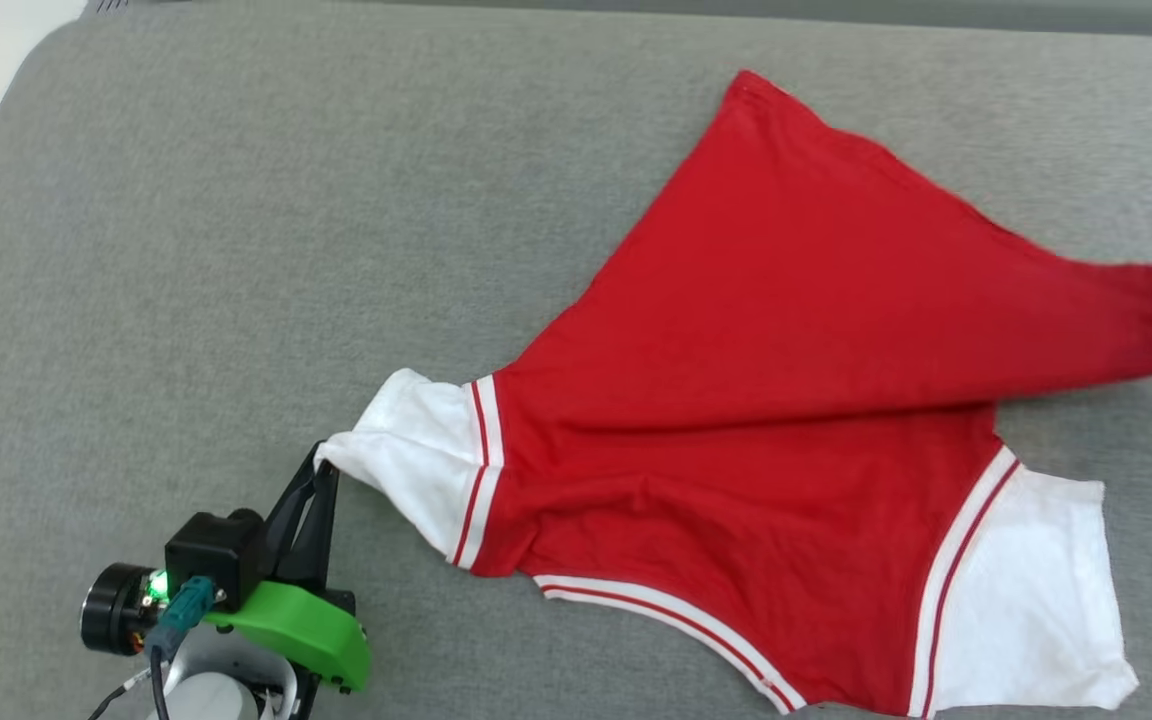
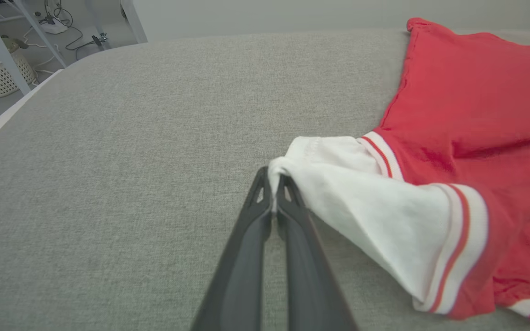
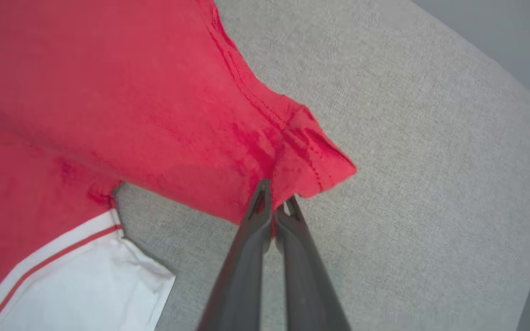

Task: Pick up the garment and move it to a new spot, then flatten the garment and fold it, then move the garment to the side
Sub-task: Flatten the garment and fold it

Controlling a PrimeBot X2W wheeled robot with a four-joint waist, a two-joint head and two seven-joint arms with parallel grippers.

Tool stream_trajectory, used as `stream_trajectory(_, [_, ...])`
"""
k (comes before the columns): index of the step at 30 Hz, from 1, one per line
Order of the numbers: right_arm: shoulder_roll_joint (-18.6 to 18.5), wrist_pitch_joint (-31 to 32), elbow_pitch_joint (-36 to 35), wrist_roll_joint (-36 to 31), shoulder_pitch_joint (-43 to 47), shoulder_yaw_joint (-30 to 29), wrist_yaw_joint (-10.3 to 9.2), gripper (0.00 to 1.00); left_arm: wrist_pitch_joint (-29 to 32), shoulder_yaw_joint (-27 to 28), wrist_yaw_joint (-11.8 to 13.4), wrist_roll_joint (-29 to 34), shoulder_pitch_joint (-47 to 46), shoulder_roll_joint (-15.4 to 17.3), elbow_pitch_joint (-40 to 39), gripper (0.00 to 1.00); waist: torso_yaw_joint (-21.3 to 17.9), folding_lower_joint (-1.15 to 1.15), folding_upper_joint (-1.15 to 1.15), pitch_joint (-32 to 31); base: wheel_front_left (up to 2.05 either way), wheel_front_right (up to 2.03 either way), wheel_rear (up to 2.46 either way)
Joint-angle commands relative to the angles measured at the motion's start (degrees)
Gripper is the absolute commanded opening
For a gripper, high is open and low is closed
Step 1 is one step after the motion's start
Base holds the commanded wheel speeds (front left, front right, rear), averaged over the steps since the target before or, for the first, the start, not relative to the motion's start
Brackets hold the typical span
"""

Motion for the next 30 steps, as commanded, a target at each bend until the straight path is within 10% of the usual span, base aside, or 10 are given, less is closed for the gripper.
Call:
stream_trajectory(1, [-0.53,-0.62,-1.06,0.38,3.29,-1.02,-0.03,0.0,-0.14,0.31,0.55,-0.31,0.87,0.47,-0.25,0.0,-3.47,0.0,0.0,-3.35,0.0,0.0,0.0])
stream_trajectory(8, [1.07,-0.92,-4.86,0.73,19.35,-7.2,-0.03,0.0,0.26,0.25,1.44,-0.46,1.84,0.7,-1.21,0.0,-4.81,0.0,0.0,-4.35,0.0,0.0,0.0])
stream_trajectory(20, [14.28,-0.94,-3.77,-2.38,39.98,-18.22,-0.03,0.0,0.84,-0.27,2.18,-0.52,1.81,0.62,-1.74,0.0,-4.3,0.0,0.0,-3.89,0.0,0.0,0.0])
stream_trajectory(22, [16.14,-1.46,-4.3,-2.7,40.21,-20.4,-0.03,0.8,0.88,-0.31,2.36,-0.54,1.97,0.66,-1.82,0.0,-4.39,0.0,0.0,-4.07,0.0,0.0,0.0])
stream_trajectory(23, [16.83,-1.98,-4.99,-3.01,40.11,-21.88,-0.03,1.0,0.92,-0.32,2.48,-0.55,2.04,0.69,-1.91,0.0,-4.41,0.0,0.0,-4.19,0.0,0.0,0.0])
stream_trajectory(30, [17.58,-3.07,-12.37,-5.25,36.94,-30.09,-0.03,1.0,1.42,-0.48,3.21,-0.32,1.83,0.86,-3.46,0.0,-4.12,0.0,0.0,-3.92,0.0,0.0,0.0])
